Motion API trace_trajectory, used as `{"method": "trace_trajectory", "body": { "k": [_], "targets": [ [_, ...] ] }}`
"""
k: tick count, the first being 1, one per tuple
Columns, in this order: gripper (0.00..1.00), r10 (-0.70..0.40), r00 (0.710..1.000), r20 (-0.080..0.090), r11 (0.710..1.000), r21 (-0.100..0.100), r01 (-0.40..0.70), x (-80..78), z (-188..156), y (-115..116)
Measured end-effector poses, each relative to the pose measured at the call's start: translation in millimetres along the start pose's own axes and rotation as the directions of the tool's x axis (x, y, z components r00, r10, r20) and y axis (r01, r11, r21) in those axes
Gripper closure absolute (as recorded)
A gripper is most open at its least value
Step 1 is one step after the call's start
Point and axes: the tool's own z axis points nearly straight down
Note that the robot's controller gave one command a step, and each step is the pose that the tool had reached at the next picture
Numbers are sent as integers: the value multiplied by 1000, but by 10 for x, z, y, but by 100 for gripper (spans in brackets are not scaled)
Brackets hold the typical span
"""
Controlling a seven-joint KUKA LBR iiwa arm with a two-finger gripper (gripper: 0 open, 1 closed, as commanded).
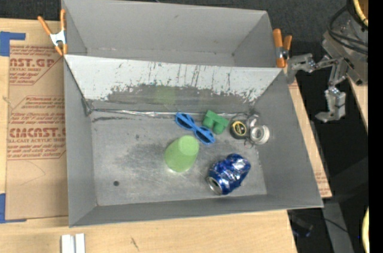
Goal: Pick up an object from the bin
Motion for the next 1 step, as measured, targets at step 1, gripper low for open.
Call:
{"method": "trace_trajectory", "body": {
  "k": [1],
  "targets": [
    [0, -103, 995, -10, 995, -16, 103, -245, 1191, 319]
  ]
}}
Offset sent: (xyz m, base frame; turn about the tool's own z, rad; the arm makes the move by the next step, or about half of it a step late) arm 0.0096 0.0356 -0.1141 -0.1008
